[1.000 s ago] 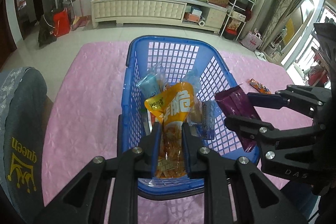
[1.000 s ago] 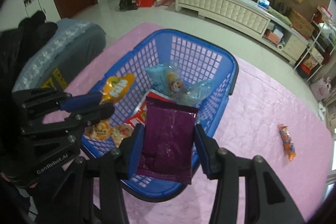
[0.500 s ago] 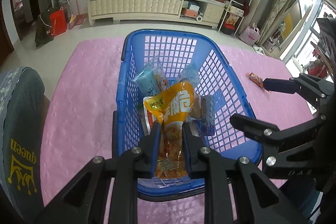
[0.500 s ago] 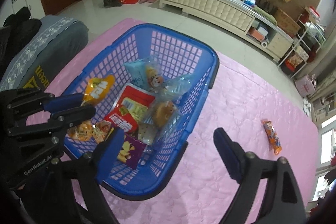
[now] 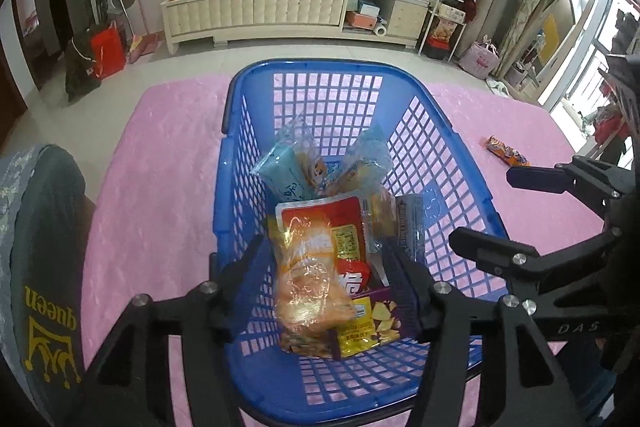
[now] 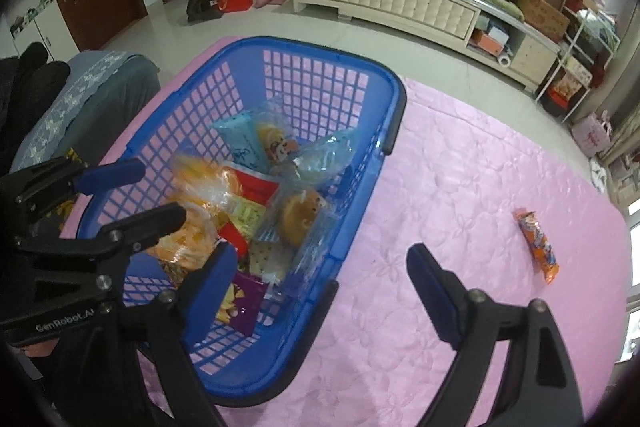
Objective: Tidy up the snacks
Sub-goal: 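Open the left tool to drop the yellow pack while the right tool releases the wrapper, then move the right tool toward the orange candy bar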
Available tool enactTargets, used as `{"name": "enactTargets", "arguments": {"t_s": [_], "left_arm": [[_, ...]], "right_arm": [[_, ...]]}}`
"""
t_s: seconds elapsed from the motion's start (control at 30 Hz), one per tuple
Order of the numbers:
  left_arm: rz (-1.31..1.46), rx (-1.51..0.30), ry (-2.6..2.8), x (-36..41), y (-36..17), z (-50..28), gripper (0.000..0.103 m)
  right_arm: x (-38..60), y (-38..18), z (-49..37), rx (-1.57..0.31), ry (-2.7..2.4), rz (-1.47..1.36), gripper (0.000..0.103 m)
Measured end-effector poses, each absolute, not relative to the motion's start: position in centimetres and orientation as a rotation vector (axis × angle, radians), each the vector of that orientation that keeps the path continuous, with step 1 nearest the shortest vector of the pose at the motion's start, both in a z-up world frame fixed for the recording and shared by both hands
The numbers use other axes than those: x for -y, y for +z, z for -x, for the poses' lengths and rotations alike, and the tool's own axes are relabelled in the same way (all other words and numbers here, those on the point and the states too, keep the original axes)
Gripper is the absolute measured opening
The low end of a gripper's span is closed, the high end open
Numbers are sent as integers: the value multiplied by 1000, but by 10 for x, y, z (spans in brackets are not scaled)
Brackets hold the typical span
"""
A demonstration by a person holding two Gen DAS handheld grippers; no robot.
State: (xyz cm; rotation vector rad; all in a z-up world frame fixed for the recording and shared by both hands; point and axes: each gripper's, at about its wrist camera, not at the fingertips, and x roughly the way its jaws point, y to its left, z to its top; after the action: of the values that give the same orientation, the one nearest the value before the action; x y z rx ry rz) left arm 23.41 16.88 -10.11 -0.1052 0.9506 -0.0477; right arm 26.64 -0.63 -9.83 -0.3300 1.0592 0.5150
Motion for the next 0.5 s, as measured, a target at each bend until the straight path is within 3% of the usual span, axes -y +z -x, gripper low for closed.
{"name": "enactTargets", "arguments": {"t_s": [0.5], "left_arm": [[75, -897, -44, -152, -69, -209, 69]], "right_arm": [[37, -73, -252, -1031, 541, 228, 90]]}}
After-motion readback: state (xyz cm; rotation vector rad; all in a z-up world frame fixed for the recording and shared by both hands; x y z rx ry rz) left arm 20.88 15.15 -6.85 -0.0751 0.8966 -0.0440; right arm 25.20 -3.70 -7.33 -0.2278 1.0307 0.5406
